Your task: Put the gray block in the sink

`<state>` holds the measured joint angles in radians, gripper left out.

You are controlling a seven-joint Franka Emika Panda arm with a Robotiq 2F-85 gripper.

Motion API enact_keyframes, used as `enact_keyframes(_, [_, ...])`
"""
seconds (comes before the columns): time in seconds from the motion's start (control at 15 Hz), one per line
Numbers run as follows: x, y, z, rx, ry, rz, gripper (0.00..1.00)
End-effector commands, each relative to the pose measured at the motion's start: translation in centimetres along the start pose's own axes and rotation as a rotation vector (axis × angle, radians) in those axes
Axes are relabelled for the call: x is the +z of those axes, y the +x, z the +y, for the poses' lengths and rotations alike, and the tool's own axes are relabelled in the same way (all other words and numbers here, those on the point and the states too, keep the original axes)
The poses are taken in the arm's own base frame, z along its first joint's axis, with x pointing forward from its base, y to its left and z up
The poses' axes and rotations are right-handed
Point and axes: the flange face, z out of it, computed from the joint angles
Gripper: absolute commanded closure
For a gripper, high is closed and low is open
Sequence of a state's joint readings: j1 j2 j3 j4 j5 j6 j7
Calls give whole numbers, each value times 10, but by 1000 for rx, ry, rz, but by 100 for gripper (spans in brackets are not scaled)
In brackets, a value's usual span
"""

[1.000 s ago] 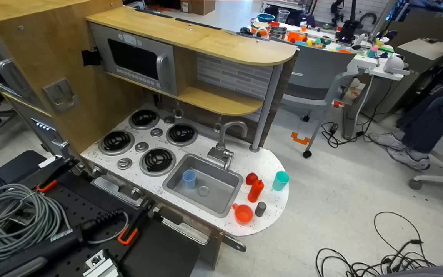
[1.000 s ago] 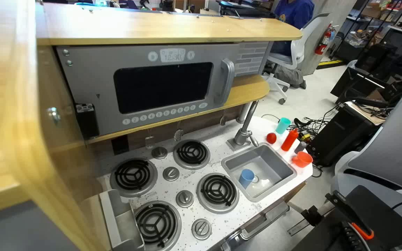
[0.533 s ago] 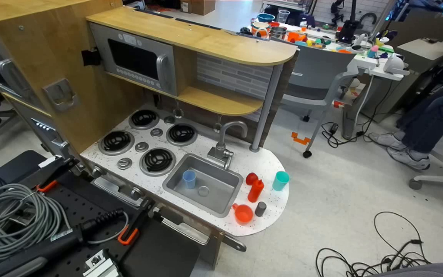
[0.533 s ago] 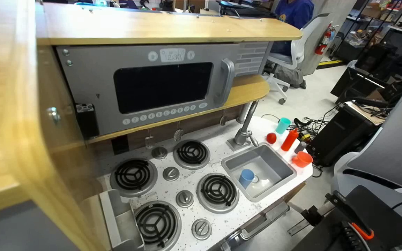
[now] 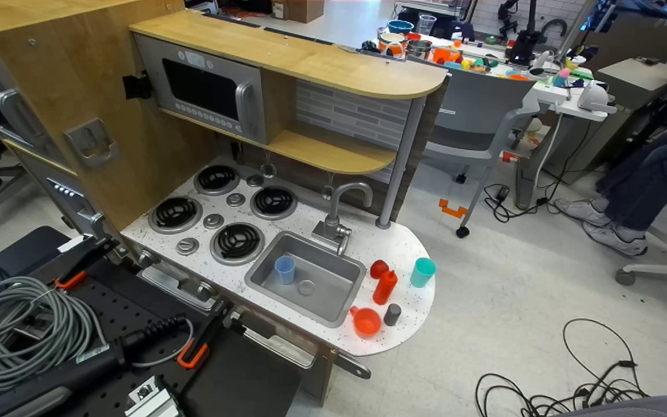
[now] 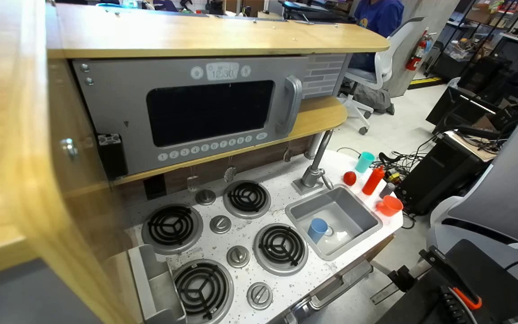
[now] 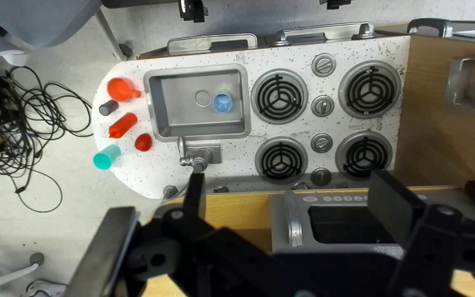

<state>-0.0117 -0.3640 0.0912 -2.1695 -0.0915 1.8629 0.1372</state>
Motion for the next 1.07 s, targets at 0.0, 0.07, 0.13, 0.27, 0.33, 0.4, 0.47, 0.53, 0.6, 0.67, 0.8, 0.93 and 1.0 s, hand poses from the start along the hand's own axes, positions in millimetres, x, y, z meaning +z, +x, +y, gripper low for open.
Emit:
enact_keyframes(0.0, [0,0,0,0,0,-1,0])
enact_keyframes(0.07, [2,4,0,18,-7,-4,0])
enact_keyframes(0.13, [7,9,1,31,-14,-4,0])
enact_keyframes(0.27, [21,19,4,45,-22,-11,0])
enact_keyframes(0.33, [29,24,7,44,-27,-12,0])
enact_keyframes(0.4, [40,31,11,32,-33,-9,0])
enact_keyframes(0.47, [50,37,14,25,-38,-9,0])
enact_keyframes(0.53, [60,45,19,22,-48,-10,0])
enact_keyframes(0.6, [72,53,24,18,-51,-25,0])
enact_keyframes(0.67, [85,59,34,9,-49,-42,0])
enact_keyframes(0.8, [110,73,54,-3,-45,-80,0])
enact_keyframes(0.93, [137,87,84,2,-50,-116,0])
enact_keyframes(1.0, [164,95,97,11,-58,-139,0])
